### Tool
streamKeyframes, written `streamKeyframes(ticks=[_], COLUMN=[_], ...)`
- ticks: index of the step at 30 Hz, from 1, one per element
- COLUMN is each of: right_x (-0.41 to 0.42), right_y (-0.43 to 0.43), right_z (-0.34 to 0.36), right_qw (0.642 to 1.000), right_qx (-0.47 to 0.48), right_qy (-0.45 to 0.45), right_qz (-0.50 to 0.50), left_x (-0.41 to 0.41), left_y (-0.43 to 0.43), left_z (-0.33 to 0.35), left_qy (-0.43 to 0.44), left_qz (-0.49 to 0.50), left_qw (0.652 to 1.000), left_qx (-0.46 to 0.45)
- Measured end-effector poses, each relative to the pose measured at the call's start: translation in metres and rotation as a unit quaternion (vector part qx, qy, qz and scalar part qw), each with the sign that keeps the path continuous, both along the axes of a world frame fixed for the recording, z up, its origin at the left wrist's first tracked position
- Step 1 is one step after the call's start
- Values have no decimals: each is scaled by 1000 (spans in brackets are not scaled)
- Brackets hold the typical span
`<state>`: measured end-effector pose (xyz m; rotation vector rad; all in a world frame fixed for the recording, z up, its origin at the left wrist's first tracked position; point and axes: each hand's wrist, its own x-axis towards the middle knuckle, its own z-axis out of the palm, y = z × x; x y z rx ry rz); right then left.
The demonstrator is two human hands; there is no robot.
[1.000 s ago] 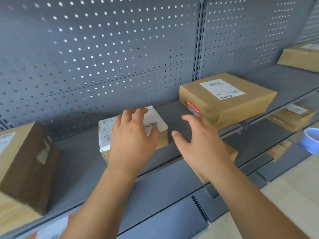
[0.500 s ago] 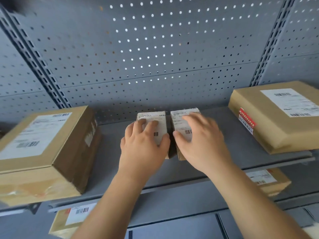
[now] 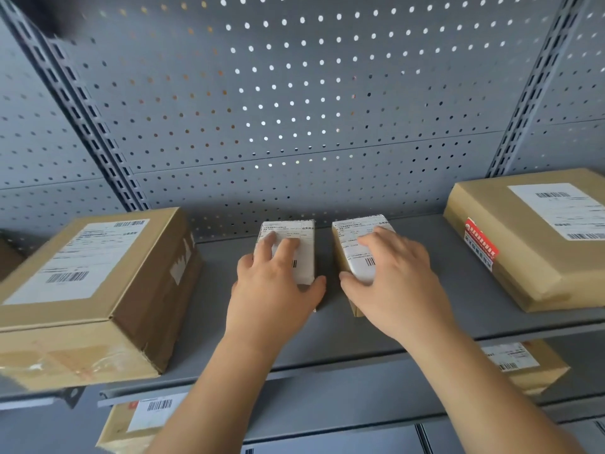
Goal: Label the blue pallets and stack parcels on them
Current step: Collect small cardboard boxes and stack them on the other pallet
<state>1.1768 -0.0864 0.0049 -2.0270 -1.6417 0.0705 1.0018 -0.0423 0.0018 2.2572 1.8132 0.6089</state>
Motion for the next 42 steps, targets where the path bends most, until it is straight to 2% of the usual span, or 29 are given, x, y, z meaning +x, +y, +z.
streamKeyframes(ticks=[11, 24, 35, 42], right_x=[16, -4, -80, -167], right_y=[-27, -64, -97, -126], right_z=[9, 10, 32, 48], right_qw=[998, 976, 941, 922], right_qx=[-2, 111, 143, 148], right_qy=[10, 68, 84, 94], right_qz=[55, 172, 293, 345], left_x=[5, -20, -87, -168], left_y=[-46, -138, -212, -260], left_z=[13, 27, 46, 47], left_qy=[-1, -4, -15, -19], left_qz=[48, 159, 254, 310], left_qw=[998, 984, 960, 942], left_qx=[31, 82, 115, 126])
